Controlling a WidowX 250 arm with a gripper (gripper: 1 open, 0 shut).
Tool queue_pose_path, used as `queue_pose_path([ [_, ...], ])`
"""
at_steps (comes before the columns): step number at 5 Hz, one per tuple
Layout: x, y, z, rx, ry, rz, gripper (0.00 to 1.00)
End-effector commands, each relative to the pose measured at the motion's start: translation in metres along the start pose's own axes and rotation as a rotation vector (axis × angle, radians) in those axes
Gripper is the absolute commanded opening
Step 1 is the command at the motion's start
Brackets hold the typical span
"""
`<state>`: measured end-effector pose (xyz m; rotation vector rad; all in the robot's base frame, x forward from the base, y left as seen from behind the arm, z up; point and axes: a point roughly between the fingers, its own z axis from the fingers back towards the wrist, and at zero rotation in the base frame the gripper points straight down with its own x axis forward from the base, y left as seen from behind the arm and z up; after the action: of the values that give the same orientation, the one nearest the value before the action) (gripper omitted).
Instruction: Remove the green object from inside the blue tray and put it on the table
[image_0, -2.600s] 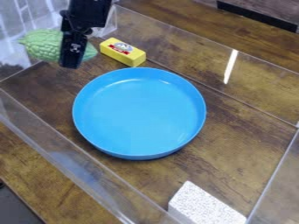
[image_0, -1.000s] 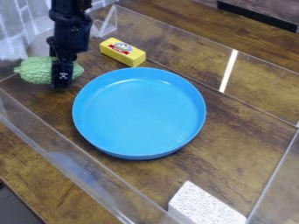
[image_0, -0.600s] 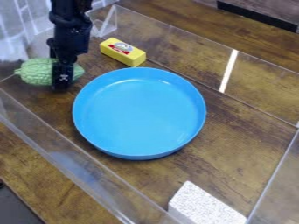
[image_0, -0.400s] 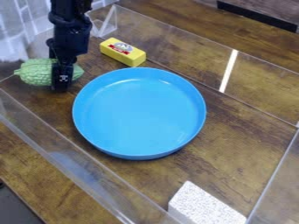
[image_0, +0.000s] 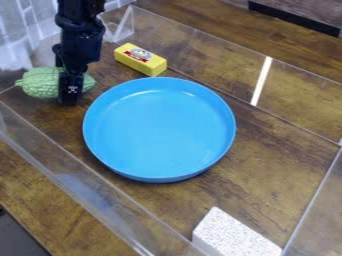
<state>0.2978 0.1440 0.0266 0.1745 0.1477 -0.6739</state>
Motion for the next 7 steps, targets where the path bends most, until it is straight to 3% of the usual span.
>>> queue_pose_path([
  [1, -0.007, 0.012, 0.034, 0.093, -0.048, 0.039, 0.0],
  [2, -0.008, 0.015, 0.044, 0.127, -0.05, 0.05, 0.0],
  [3, -0.006, 0.015, 0.038, 0.132, -0.064, 0.053, 0.0],
  [4, -0.006, 0.015, 0.031, 0.139, -0.069, 0.06, 1.0],
  [6, -0.009, 0.019, 0.018, 0.144, -0.077, 0.083, 1.0],
  [7, -0.013, 0.021, 0.026, 0.123, -0.129, 0.116, 1.0],
])
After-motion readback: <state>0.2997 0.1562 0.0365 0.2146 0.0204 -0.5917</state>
